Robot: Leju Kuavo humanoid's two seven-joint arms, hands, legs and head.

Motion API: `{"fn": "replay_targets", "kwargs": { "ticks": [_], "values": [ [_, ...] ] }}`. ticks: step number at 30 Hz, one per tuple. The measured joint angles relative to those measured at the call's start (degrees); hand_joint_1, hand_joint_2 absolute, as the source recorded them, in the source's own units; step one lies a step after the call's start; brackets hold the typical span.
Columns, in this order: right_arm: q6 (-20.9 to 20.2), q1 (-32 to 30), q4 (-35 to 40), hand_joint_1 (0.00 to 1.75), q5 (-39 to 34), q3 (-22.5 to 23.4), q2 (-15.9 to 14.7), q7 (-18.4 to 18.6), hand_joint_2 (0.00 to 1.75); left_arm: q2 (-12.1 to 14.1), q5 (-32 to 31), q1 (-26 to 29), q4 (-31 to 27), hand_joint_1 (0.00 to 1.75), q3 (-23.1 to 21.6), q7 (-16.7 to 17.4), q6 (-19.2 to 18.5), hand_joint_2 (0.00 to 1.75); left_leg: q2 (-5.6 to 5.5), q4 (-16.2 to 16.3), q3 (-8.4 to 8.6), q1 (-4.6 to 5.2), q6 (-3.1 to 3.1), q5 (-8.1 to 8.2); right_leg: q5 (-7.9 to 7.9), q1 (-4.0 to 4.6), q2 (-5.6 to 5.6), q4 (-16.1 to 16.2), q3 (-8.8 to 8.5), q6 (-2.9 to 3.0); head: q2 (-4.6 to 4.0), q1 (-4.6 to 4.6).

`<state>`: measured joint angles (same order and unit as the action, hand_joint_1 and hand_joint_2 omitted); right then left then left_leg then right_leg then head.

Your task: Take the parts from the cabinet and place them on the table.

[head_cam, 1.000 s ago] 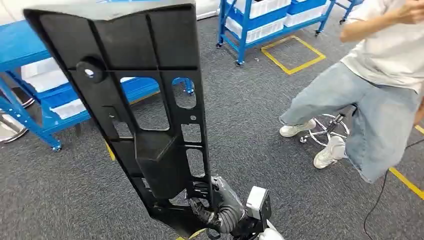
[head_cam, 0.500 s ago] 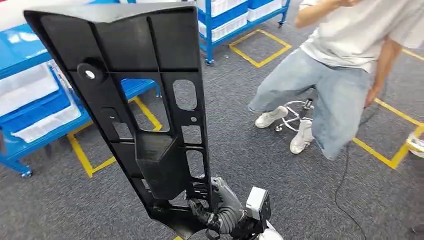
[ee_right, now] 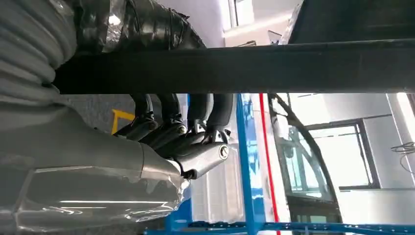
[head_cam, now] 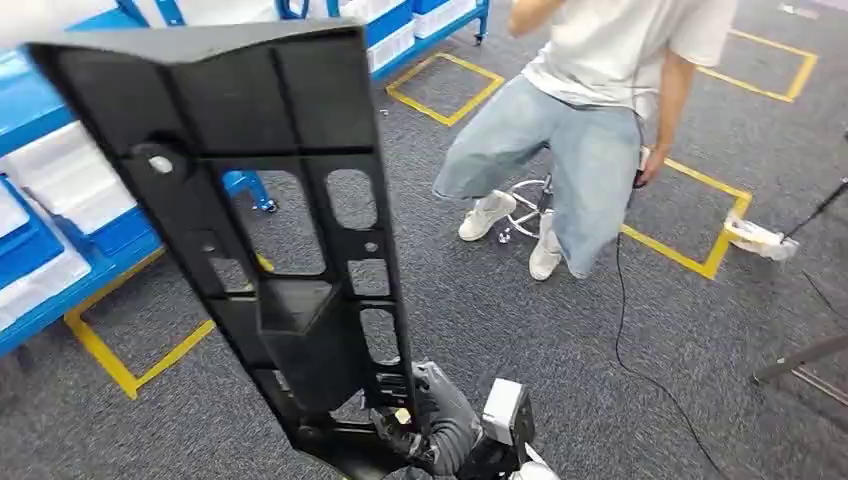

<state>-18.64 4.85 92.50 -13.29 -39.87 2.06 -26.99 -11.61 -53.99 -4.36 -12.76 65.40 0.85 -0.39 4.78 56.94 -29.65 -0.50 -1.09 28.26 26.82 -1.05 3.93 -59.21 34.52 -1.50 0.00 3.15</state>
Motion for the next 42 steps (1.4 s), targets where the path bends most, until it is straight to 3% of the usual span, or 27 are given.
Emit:
{"fn": "replay_targets", "kwargs": {
  "ticks": [4,5,7,9,10,11,12,14,15,16,18,20,22,23,25,26,27,29,30,31,35,36,37,38,40,41,42],
  "values": [
    [-0.61,1.51,-0.92,1.75,-0.81,-1.61,0.92,0.65,1.75,0.07,0.2,-0.3,0.0,0.0,0.28,-0.37,-0.15,1.75,1.61,0.16,0.54,0.09,1.4,0.53,-0.33,0.72,-2.15,-0.23,0.1,1.58,0.0,-0.05],
    [-0.72,1.74,-0.96,1.75,-1.05,-1.9,1.03,0.79,1.75,0.07,0.11,-0.36,0.0,0.0,0.28,-0.35,-0.11,1.75,1.82,0.25,0.54,0.03,1.71,0.82,-0.65,0.29,-2.75,0.21,-0.07,2.06,0.0,-0.07],
    [-0.72,2.17,-1.18,1.75,-1.51,-2.43,1.42,0.81,1.75,0.27,-0.15,-0.27,0.0,0.0,0.31,-0.31,0.09,1.75,-2.47,4.43,-1.15,-0.35,2.06,4.22,-0.87,0.13,-3.54,0.39,0.01,2.63,0.0,-0.09],
    [-0.72,2.59,-1.4,1.75,-1.73,-2.82,1.7,0.79,1.75,0.53,-0.31,-0.01,0.0,0.0,0.31,-0.22,0.22,1.75,-3.96,13.7,-5.45,-0.35,2.22,8.69,-0.92,0.32,-4.8,0.39,0.13,2.84,0.0,-0.09],
    [-0.7,2.52,-1.51,1.75,-1.79,-2.86,1.68,0.79,1.75,0.57,-0.41,0.0,0.0,0.0,0.31,-0.18,0.26,1.75,-4.22,17.32,-7.28,-0.35,2.2,9.71,-0.94,0.45,-5.5,0.31,0.17,2.86,0.0,-0.09],
    [-0.7,2.41,-1.62,1.75,-1.88,-2.86,1.68,0.79,1.75,0.59,-0.48,0.06,0.0,0.0,0.31,-0.17,0.31,1.75,-4.24,18.24,-7.89,-0.35,2.12,9.15,-0.94,0.56,-6.24,0.27,0.16,2.86,0.0,-0.07],
    [-0.7,2.37,-1.75,1.75,-1.95,-2.91,1.68,0.79,1.75,0.64,-0.5,0.13,0.0,0.0,0.31,-0.15,0.39,1.75,-4.3,16.3,-7.23,-0.35,1.97,7.16,-0.94,0.6,-7.06,0.19,0.14,2.86,0.0,-0.09],
    [-0.63,2.39,-1.77,1.75,-2.19,-2.93,1.68,0.79,1.75,0.79,-0.92,0.09,0.0,0.0,0.28,-0.15,0.53,1.75,-5.49,6.91,-3.21,-0.38,1.52,1.47,-0.93,0.6,-8.65,-0.02,0.06,2.84,0.0,-0.09],
    [-0.61,2.39,-1.77,1.75,-2.25,-2.93,1.7,0.74,1.75,0.92,-1.12,0.14,0.0,0.0,0.24,-0.15,0.74,1.75,-7.96,2.27,-1.44,-0.5,1.26,-0.01,-0.94,0.49,-9.28,-0.05,0.12,2.77,0.0,-0.07],
    [-0.59,2.51,-1.79,1.75,-2.27,-2.93,1.7,0.74,1.75,0.94,-1.42,0.16,0.0,0.0,0.22,-0.13,0.98,1.75,-9.89,1.21,-1.02,-0.57,1.15,0.53,-1.06,0.73,-9.89,-0.28,0.46,2.34,0.0,-0.02],
    [-0.59,2.42,-1.79,1.75,-2.27,-2.97,1.73,0.74,1.75,0.94,-1.49,-0.2,0.0,0.0,0.2,-0.13,1.23,1.75,-9.0,1.17,-0.92,-0.25,1.03,0.55,-1.49,0.31,-11.02,-0.08,0.94,1.61,0.0,-0.02],
    [-0.57,2.37,-1.79,1.75,-2.34,-2.97,1.7,0.74,1.75,0.94,-1.51,-0.45,0.0,0.0,0.13,-0.13,1.27,1.75,-7.69,0.56,-0.73,-0.26,0.29,0.0,-2.0,0.46,-12.37,0.31,1.06,0.74,0.0,0.0],
    [-0.55,2.27,-1.84,1.75,-2.6,-2.97,1.64,0.74,1.75,1.01,-1.71,-0.36,0.0,0.0,0.13,-0.3,2.25,1.75,-5.96,-0.25,-0.44,-0.47,-0.7,-0.6,0.81,0.82,-6.96,-3.07,2.61,0.74,0.0,0.29],
    [-0.55,2.29,-1.88,1.75,-2.67,-2.97,1.66,0.74,1.75,1.01,-1.93,-0.3,0.0,0.0,0.13,-0.42,3.02,1.75,-5.13,-0.24,-0.52,-0.23,-0.98,-0.62,3.2,0.83,-5.53,-7.38,4.62,0.64,0.0,0.24],
    [-0.57,2.09,-2.19,1.75,-2.78,-2.97,1.57,0.76,1.75,1.05,-2.1,-0.23,0.0,0.0,0.13,-0.81,4.64,1.75,-3.5,-0.19,-0.58,0.0,-1.12,-0.51,6.48,0.66,-4.61,-15.7,8.46,0.48,0.0,0.26],
    [-0.55,1.92,-2.36,1.75,-2.86,-2.97,1.53,0.76,1.75,1.12,-2.1,-0.25,0.0,0.0,0.13,-0.96,5.36,1.75,-2.65,-0.12,-0.61,0.02,-1.1,-0.48,6.53,0.61,-4.51,-17.45,9.24,0.4,0.0,0.24],
    [-0.5,1.74,-2.45,1.75,-2.97,-2.97,1.42,0.76,1.75,1.16,-2.1,-0.32,0.0,0.0,0.13,-1.12,5.79,1.75,-1.87,-0.08,-0.6,0.02,-1.07,-0.38,5.22,0.56,-4.35,-16.09,8.5,0.35,0.0,0.28],
    [-0.33,1.57,-2.51,1.75,-3.15,-2.97,1.35,0.76,1.75,1.21,-2.05,-0.53,0.0,0.0,0.13,-1.46,6.42,1.75,-0.59,0.13,-0.46,0.02,-0.82,-0.05,0.66,0.52,-3.17,-6.69,3.22,0.55,0.0,0.28],
    [-0.22,1.57,-2.51,1.75,-3.17,-2.97,1.35,0.74,1.75,1.2,-2.08,-0.6,0.0,0.0,0.13,-1.57,6.62,1.75,-0.09,0.36,-0.31,0.04,-0.53,0.21,-0.93,0.67,-1.1,-1.69,0.29,0.83,0.0,0.24],
    [-0.11,1.61,-2.51,1.75,-3.17,-2.97,1.35,0.74,1.75,1.21,-2.14,-0.6,0.0,0.0,0.13,-1.66,6.95,1.75,0.33,0.54,-0.37,0.44,-0.11,0.5,0.13,1.48,0.9,-0.24,-0.42,1.26,0.0,0.26],
    [0.22,1.16,-2.47,1.75,-3.17,-2.97,1.33,0.72,1.75,1.23,-2.27,-0.96,0.0,0.0,0.11,-1.86,7.98,1.75,2.3,0.51,0.36,0.34,0.99,0.84,-0.43,1.51,-1.97,0.35,-0.15,2.3,0.0,0.24],
    [0.26,0.9,-2.38,1.75,-3.17,-2.97,1.33,0.72,1.75,1.23,-2.32,-0.97,0.0,0.0,0.11,-1.86,8.33,1.75,0.52,1.05,0.16,-0.01,1.48,1.63,-0.78,0.94,-2.52,0.8,-0.5,2.75,0.0,0.22],
    [0.28,0.9,-2.38,1.75,-3.17,-2.97,1.33,0.68,1.75,1.23,-2.38,-0.93,0.0,0.0,0.11,-1.86,8.44,1.75,-2.17,2.84,-0.45,-0.11,1.63,3.14,-0.87,0.84,-2.99,0.9,-0.47,2.95,0.0,0.22],
    [0.28,0.91,-2.38,1.75,-3.17,-2.99,1.42,0.65,1.75,1.23,-2.34,-0.79,0.0,0.0,0.11,-1.84,8.46,1.75,-3.61,6.92,-2.25,-0.15,1.77,5.7,-0.98,0.81,-3.52,0.88,-0.36,3.24,0.0,0.15],
    [0.28,0.79,-2.4,1.75,-3.02,-3.04,1.42,0.63,1.75,1.21,-2.16,-0.63,0.0,0.0,0.11,-1.77,8.44,1.75,-4.23,16.13,-6.58,-0.2,2.03,9.62,-1.02,0.9,-5.01,0.81,-0.24,3.35,0.0,0.2],
    [0.31,0.67,-2.49,1.75,-2.97,-3.04,1.4,0.63,1.75,1.18,-2.16,-0.54,0.0,0.0,0.11,-1.7,8.46,1.75,-4.23,18.45,-7.8,-0.21,2.06,9.81,-1.02,0.93,-5.77,0.71,-0.2,3.35,0.0,0.2],
    [0.31,0.54,-2.58,1.75,-2.95,-3.04,1.4,0.63,1.75,1.18,-2.16,-0.45,0.0,0.0,0.11,-1.7,8.44,1.75,-4.24,17.93,-7.71,-0.21,2.06,8.47,-1.02,0.92,-6.6,0.59,-0.22,3.34,0.0,0.2]
  ]
}}
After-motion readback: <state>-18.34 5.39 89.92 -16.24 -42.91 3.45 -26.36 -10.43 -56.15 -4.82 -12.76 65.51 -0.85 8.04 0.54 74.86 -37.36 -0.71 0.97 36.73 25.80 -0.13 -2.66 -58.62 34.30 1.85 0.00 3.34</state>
